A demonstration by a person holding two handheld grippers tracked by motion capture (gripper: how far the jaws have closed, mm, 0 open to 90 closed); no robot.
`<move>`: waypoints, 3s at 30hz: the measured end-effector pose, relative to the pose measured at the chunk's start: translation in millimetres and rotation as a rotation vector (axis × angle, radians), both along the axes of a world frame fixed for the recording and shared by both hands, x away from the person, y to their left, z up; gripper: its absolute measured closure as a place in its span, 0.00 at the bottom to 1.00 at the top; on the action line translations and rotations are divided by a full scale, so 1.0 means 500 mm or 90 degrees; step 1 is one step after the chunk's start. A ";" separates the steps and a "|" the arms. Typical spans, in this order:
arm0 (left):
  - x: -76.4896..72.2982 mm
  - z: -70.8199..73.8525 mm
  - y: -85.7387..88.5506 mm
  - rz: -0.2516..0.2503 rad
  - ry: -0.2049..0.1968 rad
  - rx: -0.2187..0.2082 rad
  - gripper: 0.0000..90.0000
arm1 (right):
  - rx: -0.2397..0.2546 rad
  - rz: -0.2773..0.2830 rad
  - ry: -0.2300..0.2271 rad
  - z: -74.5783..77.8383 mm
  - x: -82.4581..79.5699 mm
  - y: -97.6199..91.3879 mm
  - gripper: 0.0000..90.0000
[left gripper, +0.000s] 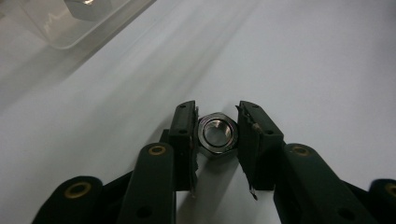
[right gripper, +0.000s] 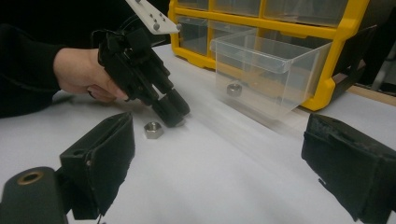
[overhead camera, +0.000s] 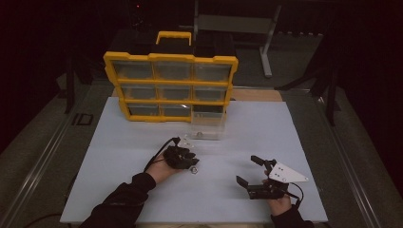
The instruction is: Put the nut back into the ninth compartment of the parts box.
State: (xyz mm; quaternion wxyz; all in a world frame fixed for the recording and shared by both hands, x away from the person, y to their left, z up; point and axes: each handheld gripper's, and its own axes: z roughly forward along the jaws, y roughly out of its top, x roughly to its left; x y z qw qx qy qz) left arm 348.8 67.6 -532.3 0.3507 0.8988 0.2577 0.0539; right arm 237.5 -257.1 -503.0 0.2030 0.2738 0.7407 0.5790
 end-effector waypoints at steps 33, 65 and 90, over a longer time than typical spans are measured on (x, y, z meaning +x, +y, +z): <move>0.038 0.189 0.022 0.005 -0.066 -0.066 0.76 | 0.004 -0.001 -0.002 0.001 0.000 -0.001 0.11; 0.139 0.229 -0.054 0.086 -0.071 -0.088 0.76 | 0.004 -0.004 -0.002 0.000 0.001 -0.002 0.11; 0.185 0.175 -0.104 0.158 0.003 -0.030 0.76 | 0.005 0.001 0.002 -0.001 0.002 -0.001 0.11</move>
